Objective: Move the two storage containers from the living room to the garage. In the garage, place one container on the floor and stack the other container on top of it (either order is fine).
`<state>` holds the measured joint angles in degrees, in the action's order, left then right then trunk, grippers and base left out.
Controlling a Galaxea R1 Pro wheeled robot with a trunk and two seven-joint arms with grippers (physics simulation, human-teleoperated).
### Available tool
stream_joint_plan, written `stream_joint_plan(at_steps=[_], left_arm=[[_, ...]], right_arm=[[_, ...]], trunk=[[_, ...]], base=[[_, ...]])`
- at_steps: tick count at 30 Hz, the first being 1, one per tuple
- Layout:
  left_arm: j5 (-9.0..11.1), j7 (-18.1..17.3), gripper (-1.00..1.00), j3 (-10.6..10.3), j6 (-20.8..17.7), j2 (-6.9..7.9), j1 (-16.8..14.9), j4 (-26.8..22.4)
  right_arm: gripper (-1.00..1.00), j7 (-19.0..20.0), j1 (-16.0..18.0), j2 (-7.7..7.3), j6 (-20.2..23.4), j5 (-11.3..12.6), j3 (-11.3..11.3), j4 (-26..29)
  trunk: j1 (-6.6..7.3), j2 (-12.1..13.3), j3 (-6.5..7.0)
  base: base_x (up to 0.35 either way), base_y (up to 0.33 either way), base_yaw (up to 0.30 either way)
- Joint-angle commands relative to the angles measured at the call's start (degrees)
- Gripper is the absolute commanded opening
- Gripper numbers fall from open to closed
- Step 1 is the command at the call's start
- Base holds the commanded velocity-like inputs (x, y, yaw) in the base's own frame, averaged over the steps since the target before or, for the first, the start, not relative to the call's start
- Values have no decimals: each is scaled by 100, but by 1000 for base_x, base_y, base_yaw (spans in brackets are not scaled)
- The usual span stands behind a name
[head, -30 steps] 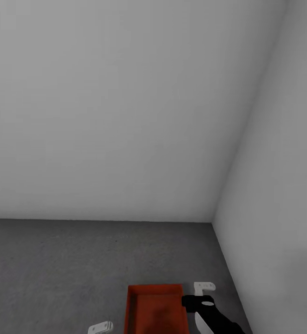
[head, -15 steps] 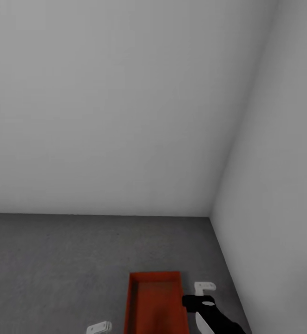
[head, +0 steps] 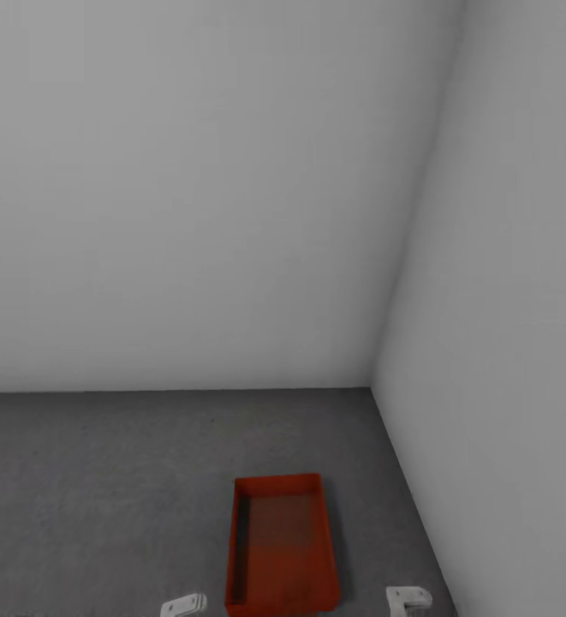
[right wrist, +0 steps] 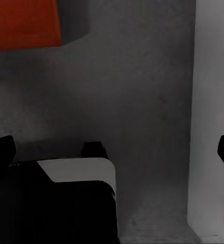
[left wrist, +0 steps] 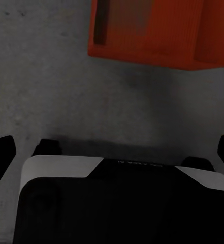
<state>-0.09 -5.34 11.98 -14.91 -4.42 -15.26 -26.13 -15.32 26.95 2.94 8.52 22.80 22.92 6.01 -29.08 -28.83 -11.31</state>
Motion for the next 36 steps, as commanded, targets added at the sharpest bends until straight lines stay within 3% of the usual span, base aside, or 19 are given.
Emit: stream_joint_plan(at_steps=[1, 36], left_arm=[[-9, -36, 100, 40, -41, -6, -3, -13], [16, -55, 100, 50, -38, -6, 6, -6]], right_arm=[[100, -33, 3, 0, 37, 39, 52, -70], [100, -32, 3, 5, 27, 66, 56, -117]], trunk=[[1, -11, -7], [1, -11, 3]], base=[[-328, 0, -25], [-322, 8, -11]])
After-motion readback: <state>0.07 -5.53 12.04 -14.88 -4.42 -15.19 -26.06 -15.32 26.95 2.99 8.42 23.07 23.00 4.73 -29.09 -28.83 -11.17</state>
